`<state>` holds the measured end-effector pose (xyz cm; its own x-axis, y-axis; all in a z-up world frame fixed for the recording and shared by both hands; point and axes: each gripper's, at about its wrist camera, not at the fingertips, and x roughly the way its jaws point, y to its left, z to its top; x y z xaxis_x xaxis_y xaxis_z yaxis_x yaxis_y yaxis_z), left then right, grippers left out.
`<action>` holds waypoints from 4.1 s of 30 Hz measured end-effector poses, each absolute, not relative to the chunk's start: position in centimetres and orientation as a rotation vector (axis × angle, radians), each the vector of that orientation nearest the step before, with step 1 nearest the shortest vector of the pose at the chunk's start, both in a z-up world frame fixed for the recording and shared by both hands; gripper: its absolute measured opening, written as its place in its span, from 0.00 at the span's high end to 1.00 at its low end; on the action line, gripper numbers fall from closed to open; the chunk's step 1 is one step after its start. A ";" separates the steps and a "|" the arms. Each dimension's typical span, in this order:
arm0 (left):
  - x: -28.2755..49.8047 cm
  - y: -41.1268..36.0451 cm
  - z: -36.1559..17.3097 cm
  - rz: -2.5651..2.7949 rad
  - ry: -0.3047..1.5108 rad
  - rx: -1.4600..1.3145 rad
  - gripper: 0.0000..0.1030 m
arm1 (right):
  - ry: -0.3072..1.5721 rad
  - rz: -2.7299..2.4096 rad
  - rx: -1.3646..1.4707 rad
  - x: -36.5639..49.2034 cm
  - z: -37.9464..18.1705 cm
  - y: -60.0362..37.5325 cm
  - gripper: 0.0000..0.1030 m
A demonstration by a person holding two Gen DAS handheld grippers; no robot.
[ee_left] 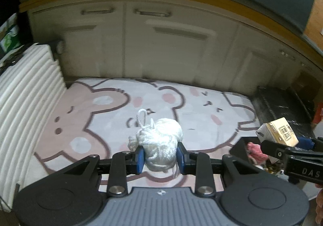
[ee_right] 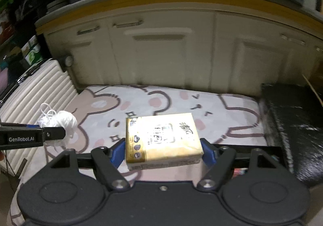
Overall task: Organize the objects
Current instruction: 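Lift the yarn ball and tissue packet with both tools and carry them over the black box, then lower the yarn ball and packet into the box with both tools, then open both, then withdraw both open tools up and away from the box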
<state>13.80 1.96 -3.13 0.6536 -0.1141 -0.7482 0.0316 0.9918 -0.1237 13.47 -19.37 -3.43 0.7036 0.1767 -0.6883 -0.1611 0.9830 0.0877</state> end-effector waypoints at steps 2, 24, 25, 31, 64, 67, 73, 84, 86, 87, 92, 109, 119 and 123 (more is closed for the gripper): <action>14.0 0.5 -3.1 -0.110 0.857 -0.098 0.68 | 0.771 0.162 0.036 13.3 -3.4 -20.9 0.26; 15.2 -11.2 -5.2 -0.373 0.944 -0.105 0.68 | 0.889 -0.079 0.181 11.8 -7.6 -34.4 0.26; 15.2 -11.5 -5.3 -0.381 0.950 -0.107 0.68 | 0.898 -0.083 0.187 11.9 -7.9 -34.8 0.26; 15.3 -13.4 -6.1 -0.415 0.973 -0.095 0.68 | 0.940 -0.097 0.219 12.2 -9.6 -36.1 0.26; 16.4 -20.1 -12.3 -0.474 1.207 -0.096 0.28 | 0.992 -0.095 0.326 12.7 -11.9 -39.0 0.13; 16.3 -20.1 -12.2 -0.464 1.204 -0.086 0.28 | 0.988 -0.097 0.326 12.6 -11.9 -39.0 0.13; 16.4 -19.7 -11.9 -0.446 1.198 -0.087 0.28 | 0.982 -0.099 0.333 12.5 -11.6 -39.1 0.13; 15.9 -17.7 -9.7 -0.370 1.128 -0.041 0.13 | 0.936 -0.081 0.337 11.4 -9.4 -38.4 0.08; 15.5 -17.2 -9.1 -0.357 1.116 -0.033 0.08 | 0.928 -0.082 0.329 10.9 -8.7 -38.1 0.07; 15.4 -17.0 -8.9 -0.353 1.112 -0.027 0.05 | 0.924 -0.082 0.317 10.6 -8.3 -37.9 0.07; 14.1 -15.7 -7.0 -0.346 1.073 0.009 0.02 | 0.904 -0.073 0.266 9.2 -6.4 -36.6 0.04; 7.4 -10.9 -1.2 -0.328 0.960 0.036 0.02 | 0.878 -0.037 0.132 2.9 -1.0 -33.6 0.02; 2.9 -8.7 0.2 -0.282 0.888 0.097 0.00 | 0.857 -0.059 0.078 -1.0 0.4 -30.9 0.02; 1.9 -7.5 0.1 -0.278 0.887 0.079 0.00 | 0.857 -0.083 0.077 -2.2 0.2 -30.5 0.01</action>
